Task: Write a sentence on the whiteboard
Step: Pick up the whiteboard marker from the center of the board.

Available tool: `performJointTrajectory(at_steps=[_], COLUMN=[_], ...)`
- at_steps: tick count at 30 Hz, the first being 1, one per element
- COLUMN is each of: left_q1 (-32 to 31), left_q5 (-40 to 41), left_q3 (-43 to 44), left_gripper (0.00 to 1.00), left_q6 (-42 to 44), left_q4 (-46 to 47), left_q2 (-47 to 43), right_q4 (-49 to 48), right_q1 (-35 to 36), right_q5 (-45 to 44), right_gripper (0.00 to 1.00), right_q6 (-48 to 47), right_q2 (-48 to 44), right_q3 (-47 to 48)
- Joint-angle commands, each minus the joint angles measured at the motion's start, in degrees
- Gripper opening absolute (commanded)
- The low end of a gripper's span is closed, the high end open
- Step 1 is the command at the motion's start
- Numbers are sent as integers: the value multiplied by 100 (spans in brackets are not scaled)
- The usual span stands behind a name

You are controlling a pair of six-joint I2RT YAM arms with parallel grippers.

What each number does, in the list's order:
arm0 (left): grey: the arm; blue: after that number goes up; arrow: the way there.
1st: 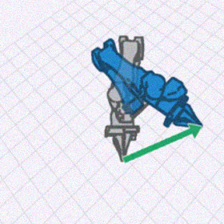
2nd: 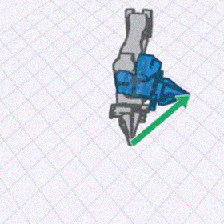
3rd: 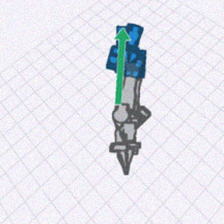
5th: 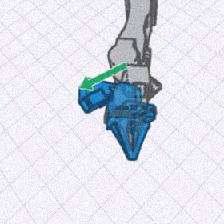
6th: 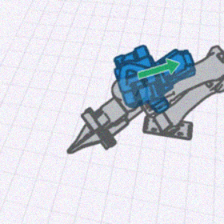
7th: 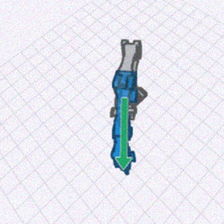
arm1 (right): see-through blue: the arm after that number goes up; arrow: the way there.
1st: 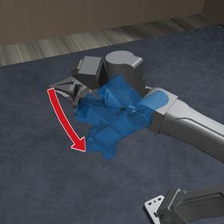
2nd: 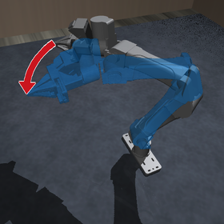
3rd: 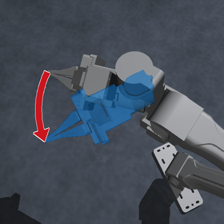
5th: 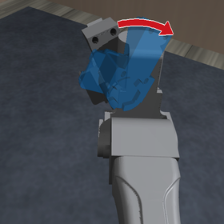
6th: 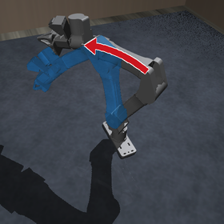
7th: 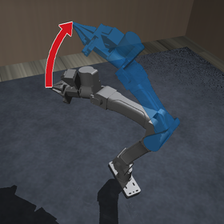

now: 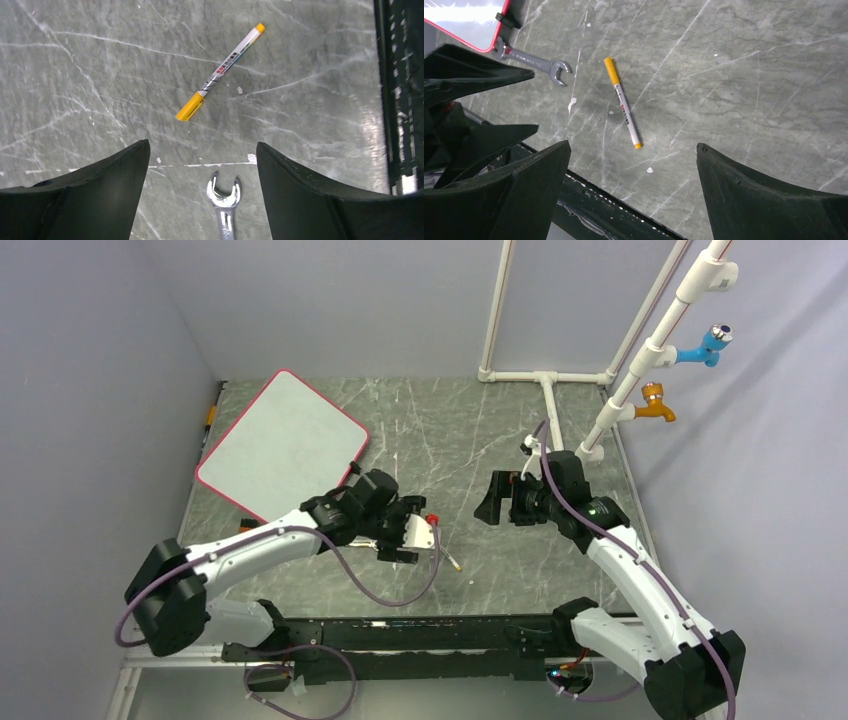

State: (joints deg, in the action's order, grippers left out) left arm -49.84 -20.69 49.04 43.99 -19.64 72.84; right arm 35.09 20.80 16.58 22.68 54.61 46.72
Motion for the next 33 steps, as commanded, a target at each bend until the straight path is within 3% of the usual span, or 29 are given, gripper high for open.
performJointTrajectory(at_steps=[1,11,17,28,33], left_q1=[-44,-123,-131,-131,-114], left_q5=[-128,-156,-189,-213,-218], left_q3=[593,1231,1862,1974,1910], left_gripper=[81,79,60,60,51], left_q6=[896,1472,1404,1252,1311], left_q4=[-169,-502,-783,-649,-620], left_q2=[472,1748,2609,3337,3474], right_q4=[97,104,109,112,103], right_q1=[20,27,22,19,15], right_q5=[-186,-252,-310,-266,-246], right_gripper=[100,100,100,100,100], right_q6=[-19,-6,9,-7,-9], right_q2=[-222,-255,-180,-171,-151], right_q3=[92,-58,-59,-31,-31])
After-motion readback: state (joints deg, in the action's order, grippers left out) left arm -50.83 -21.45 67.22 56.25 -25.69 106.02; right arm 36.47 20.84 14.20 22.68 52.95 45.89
